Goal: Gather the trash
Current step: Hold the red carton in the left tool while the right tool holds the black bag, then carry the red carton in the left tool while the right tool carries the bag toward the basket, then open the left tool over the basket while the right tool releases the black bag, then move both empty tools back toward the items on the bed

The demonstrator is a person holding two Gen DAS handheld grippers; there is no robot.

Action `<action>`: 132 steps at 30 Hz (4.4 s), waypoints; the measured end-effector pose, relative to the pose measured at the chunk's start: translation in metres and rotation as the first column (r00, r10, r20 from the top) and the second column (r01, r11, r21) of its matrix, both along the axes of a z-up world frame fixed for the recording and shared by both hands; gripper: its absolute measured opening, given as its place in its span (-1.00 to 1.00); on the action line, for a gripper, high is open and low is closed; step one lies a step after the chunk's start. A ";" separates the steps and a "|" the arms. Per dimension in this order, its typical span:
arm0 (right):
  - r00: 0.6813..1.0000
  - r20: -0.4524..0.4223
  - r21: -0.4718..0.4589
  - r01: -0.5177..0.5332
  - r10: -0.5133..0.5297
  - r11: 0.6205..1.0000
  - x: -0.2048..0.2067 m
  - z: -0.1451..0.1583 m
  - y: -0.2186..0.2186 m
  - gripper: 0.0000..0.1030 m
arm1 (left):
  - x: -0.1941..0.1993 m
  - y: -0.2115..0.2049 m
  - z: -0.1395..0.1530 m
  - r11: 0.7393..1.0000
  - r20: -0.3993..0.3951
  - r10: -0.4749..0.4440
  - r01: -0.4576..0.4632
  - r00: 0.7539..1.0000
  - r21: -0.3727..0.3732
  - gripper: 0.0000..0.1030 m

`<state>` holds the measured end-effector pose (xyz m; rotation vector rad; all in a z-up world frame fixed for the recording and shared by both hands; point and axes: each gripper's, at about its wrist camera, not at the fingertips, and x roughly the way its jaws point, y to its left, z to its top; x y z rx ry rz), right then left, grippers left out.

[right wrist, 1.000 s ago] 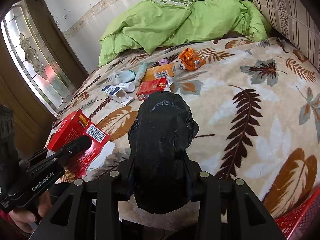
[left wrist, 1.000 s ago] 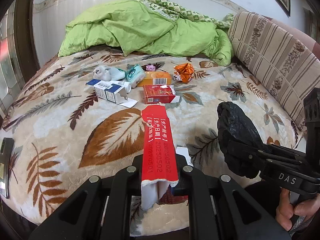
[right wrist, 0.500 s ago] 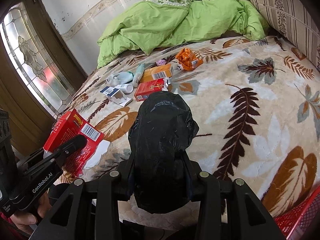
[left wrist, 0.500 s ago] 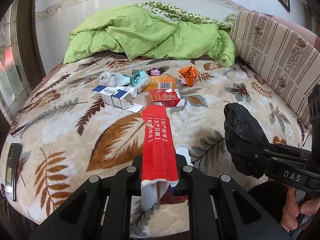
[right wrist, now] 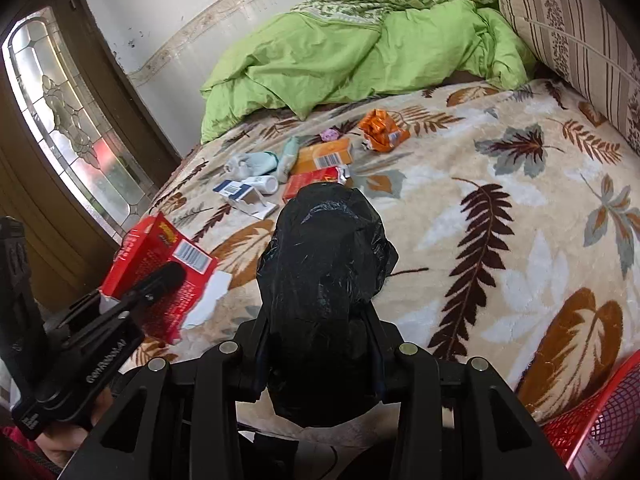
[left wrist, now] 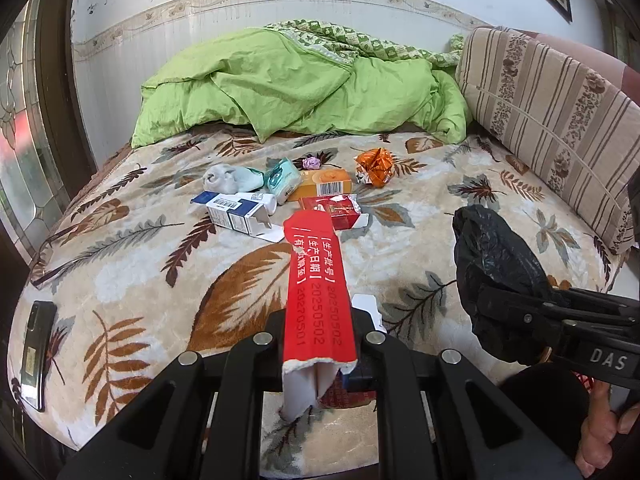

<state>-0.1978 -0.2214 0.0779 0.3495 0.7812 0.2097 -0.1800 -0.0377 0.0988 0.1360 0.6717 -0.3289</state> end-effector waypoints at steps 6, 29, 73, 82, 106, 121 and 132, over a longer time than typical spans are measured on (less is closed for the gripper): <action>1.000 0.012 0.014 -0.012 0.011 1.000 -0.005 0.009 0.005 -0.19 | -0.003 0.001 0.004 1.000 0.009 0.002 -0.002 1.000 -0.002 -0.75; 1.000 0.018 0.033 -0.016 0.015 0.999 -0.010 0.018 0.008 -0.19 | -0.004 -0.001 0.003 1.000 0.008 0.003 -0.003 1.000 -0.002 -0.75; 0.996 0.029 0.101 0.081 -0.084 0.992 -0.035 0.034 -0.039 -0.19 | -0.020 -0.036 0.025 0.990 0.017 -0.136 0.137 0.991 -0.042 -0.75; 0.926 -0.012 0.126 0.376 -0.378 0.918 -0.123 0.043 -0.147 -0.20 | -0.050 -0.130 0.036 0.879 -0.080 -0.468 0.453 0.880 -0.147 -0.75; 0.776 -0.136 0.075 0.629 -0.617 0.774 -0.218 0.006 -0.235 0.18 | -0.091 -0.242 0.012 0.739 -0.223 -0.673 0.650 0.705 -0.175 0.06; 0.895 -0.106 0.109 0.444 -0.433 0.890 -0.141 0.013 -0.177 0.19 | -0.025 -0.134 0.019 0.892 -0.215 -0.447 0.414 0.868 -0.183 0.07; 0.986 -0.061 0.028 0.160 -0.158 0.987 -0.046 0.024 -0.083 0.19 | 0.053 -0.020 0.011 0.973 -0.253 -0.150 0.097 0.956 -0.211 0.07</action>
